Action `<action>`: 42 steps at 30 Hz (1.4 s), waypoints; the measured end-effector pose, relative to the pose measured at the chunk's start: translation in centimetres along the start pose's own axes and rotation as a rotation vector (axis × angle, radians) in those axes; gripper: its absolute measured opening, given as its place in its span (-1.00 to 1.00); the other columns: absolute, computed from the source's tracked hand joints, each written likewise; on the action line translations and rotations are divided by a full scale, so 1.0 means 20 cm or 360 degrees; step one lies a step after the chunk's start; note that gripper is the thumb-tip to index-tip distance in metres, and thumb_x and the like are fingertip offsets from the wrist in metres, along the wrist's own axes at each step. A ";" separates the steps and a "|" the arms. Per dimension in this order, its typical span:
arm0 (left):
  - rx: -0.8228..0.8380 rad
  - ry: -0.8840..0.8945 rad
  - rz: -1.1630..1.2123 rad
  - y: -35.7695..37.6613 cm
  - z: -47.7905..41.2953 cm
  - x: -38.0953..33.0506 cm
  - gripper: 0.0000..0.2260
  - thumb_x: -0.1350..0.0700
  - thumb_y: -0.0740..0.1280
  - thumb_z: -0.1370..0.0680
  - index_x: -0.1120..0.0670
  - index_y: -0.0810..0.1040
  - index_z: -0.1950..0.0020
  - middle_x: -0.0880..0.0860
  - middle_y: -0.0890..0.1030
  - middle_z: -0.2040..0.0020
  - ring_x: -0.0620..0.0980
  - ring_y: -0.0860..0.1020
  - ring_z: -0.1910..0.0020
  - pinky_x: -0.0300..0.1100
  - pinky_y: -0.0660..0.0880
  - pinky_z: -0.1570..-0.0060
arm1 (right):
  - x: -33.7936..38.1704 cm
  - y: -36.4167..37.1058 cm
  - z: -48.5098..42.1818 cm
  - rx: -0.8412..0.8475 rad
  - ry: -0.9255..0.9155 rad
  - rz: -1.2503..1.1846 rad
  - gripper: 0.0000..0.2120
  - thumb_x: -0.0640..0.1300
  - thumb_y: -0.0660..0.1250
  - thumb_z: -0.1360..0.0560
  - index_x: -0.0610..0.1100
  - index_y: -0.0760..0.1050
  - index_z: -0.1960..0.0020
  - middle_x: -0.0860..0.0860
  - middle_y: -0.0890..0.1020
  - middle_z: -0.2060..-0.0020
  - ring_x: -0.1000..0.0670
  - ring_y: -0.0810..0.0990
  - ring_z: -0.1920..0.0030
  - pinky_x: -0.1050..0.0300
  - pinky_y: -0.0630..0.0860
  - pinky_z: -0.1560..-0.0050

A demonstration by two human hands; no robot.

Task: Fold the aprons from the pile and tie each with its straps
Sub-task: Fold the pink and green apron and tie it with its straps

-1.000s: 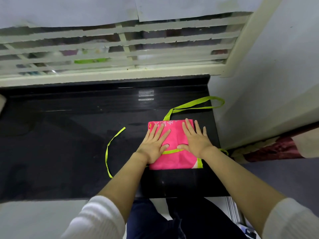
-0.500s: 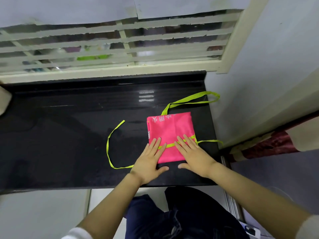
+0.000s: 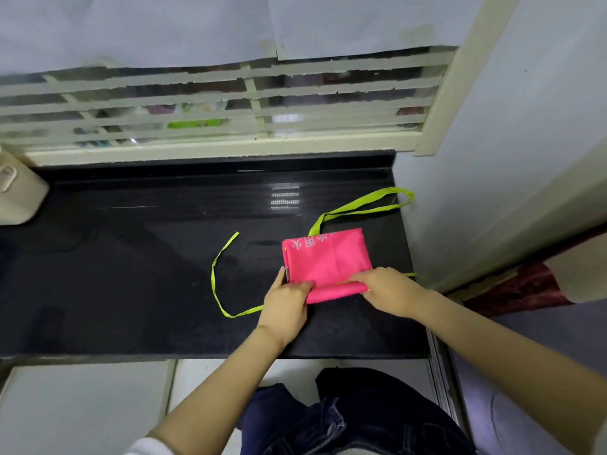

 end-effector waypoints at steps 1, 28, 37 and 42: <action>0.0086 -0.0005 -0.0026 0.01 0.02 0.01 -0.62 0.25 0.28 -0.43 0.06 0.56 -0.23 0.06 0.67 0.00 0.09 0.56 -0.11 -0.26 0.02 -0.41 | -0.02 0.01 0.02 -0.0011 0.0025 -0.0082 -0.68 -0.17 0.22 -0.54 -0.05 0.48 -0.28 -0.05 0.62 -0.12 -0.11 0.57 -0.10 0.05 0.45 -0.07; -0.0038 -0.1009 0.0788 0.08 0.02 0.29 -0.78 -0.07 0.14 -0.62 0.06 0.37 0.08 0.11 0.63 0.11 0.22 0.56 0.04 -0.06 0.38 0.13 | -0.17 0.01 -0.06 -0.0410 0.0497 0.0107 -0.59 0.15 -0.01 -0.61 -0.12 0.41 -0.19 -0.05 0.66 0.08 -0.09 0.63 0.06 0.06 0.46 0.14; 0.0059 -0.1022 0.0710 0.08 -0.03 0.29 -0.75 -0.06 0.08 -0.64 0.11 0.32 0.06 0.19 0.60 0.04 0.29 0.53 0.01 -0.03 0.35 0.14 | -0.15 0.00 -0.15 -0.0262 0.0650 0.0240 -0.57 0.14 -0.01 -0.62 -0.15 0.41 -0.20 -0.09 0.66 0.02 -0.11 0.63 0.00 0.08 0.48 0.07; 0.0052 -0.1021 0.0694 0.06 -0.05 0.30 -0.76 -0.04 0.05 -0.65 0.09 0.28 0.09 0.18 0.59 0.06 0.27 0.52 0.05 -0.06 0.33 0.17 | -0.14 0.04 -0.12 -0.0259 0.0742 0.0191 -0.55 0.14 -0.03 -0.63 -0.17 0.46 -0.14 -0.12 0.66 0.02 -0.14 0.62 -0.01 0.06 0.47 0.05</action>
Point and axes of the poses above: each hand's wrist, its own z-axis away from the middle knuckle, its own y-axis out of the palm, x = y × z, the point moved 7 cm from there along -z, towards the middle knuckle
